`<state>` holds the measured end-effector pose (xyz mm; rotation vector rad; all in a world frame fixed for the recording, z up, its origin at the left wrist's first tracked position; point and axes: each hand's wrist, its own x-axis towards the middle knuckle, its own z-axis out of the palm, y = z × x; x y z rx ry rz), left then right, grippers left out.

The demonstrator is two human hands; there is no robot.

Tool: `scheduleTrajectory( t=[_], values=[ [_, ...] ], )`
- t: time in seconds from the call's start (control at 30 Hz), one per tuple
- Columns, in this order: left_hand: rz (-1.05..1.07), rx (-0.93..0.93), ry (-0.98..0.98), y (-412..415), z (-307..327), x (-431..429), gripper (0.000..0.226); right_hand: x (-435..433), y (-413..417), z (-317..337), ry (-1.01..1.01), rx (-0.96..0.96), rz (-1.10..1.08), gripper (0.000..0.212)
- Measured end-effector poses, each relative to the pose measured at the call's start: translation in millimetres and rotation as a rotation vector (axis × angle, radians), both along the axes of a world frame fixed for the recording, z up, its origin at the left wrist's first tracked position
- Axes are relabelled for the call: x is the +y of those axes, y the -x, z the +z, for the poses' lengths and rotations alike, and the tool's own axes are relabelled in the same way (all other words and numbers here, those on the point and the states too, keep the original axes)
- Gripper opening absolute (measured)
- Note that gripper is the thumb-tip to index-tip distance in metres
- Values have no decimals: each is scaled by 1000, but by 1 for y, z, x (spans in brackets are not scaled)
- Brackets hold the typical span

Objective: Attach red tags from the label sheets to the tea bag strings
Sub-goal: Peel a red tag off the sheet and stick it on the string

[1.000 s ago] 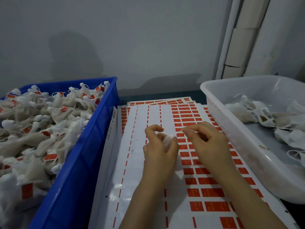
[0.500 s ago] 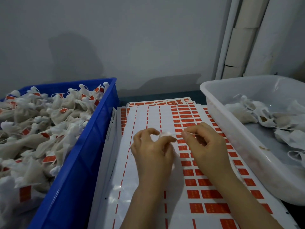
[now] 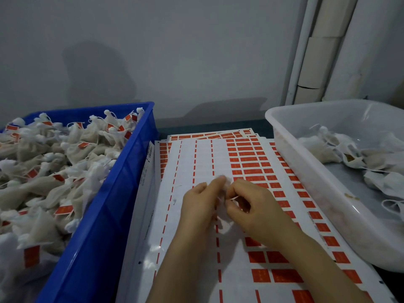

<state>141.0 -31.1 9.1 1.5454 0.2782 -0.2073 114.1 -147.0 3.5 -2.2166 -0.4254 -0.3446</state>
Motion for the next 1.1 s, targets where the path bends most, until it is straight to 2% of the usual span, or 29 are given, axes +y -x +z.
scheduleTrajectory(
  t=[0.17, 0.33, 0.47, 0.63, 0.8, 0.93, 1.0, 1.1],
  values=[
    [9, -200, -160, 5, -4, 2, 8, -2, -2, -2, 56, 39, -26, 15],
    [20, -420, -428, 2, -10, 1, 4, -3, -6, -5, 96, -18, -63, 25],
    [15, -559, -573, 2, -14, 0, 18, -5, -9, -7, 152, -116, -126, 12],
    [71, -703, -567, 4, -11, -1, 22, -8, -9, -3, 107, -88, -107, 11],
    [227, -518, -391, 3, -7, 1, 17, -6, -9, 0, 83, -61, -141, 12],
    [155, -358, -393, 3, -9, -1, 26, -6, -10, -1, 141, -112, -191, 10],
    [130, -266, -321, 1, -10, 1, 30, -5, -11, -3, 188, -155, -203, 9],
    [54, -50, -215, -5, -11, 0, 19, -4, -11, -5, 247, -204, -208, 7]
  ],
)
